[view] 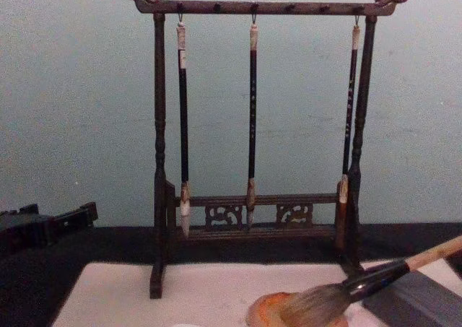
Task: Pick up the brush from the inkstone, write on the paper, then place the brush back to its original position.
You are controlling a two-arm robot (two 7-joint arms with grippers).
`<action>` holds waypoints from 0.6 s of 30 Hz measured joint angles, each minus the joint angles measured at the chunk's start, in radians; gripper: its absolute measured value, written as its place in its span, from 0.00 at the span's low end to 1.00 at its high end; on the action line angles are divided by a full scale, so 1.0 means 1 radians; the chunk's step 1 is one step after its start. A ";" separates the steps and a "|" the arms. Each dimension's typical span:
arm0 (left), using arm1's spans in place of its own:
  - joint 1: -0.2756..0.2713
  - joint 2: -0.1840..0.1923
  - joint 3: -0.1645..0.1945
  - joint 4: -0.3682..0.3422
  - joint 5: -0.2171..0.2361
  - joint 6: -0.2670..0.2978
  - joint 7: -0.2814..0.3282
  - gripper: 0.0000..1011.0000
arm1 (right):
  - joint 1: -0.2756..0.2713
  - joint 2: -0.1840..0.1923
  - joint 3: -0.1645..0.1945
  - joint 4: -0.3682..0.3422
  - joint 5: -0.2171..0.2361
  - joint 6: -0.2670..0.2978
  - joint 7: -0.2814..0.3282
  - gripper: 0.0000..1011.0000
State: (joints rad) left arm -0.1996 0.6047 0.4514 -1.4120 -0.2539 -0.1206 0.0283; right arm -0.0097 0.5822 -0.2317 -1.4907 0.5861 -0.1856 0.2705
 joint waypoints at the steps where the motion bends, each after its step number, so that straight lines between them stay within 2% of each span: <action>1: 0.000 0.000 0.000 0.000 0.000 0.000 0.000 0.99 | 0.000 -0.003 0.002 0.004 0.007 0.003 0.007 1.00; 6: 0.000 0.000 0.000 0.000 0.000 0.000 0.000 0.99 | 0.004 -0.019 0.016 0.025 0.054 0.025 0.053 1.00; 10: 0.000 0.000 0.000 0.000 0.000 0.000 0.000 0.99 | 0.012 -0.035 0.030 0.049 0.103 0.049 0.100 1.00; 15: 0.000 0.000 0.000 0.000 0.000 0.000 0.000 0.99 | 0.029 -0.065 0.054 0.093 0.187 0.098 0.176 1.00; 18: 0.000 0.000 0.000 0.000 0.000 0.000 0.000 0.99 | 0.036 -0.074 0.062 0.106 0.214 0.114 0.200 1.00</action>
State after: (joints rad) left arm -0.1995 0.6047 0.4514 -1.4120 -0.2539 -0.1205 0.0282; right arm 0.0259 0.5079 -0.1698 -1.3842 0.8004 -0.0712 0.4704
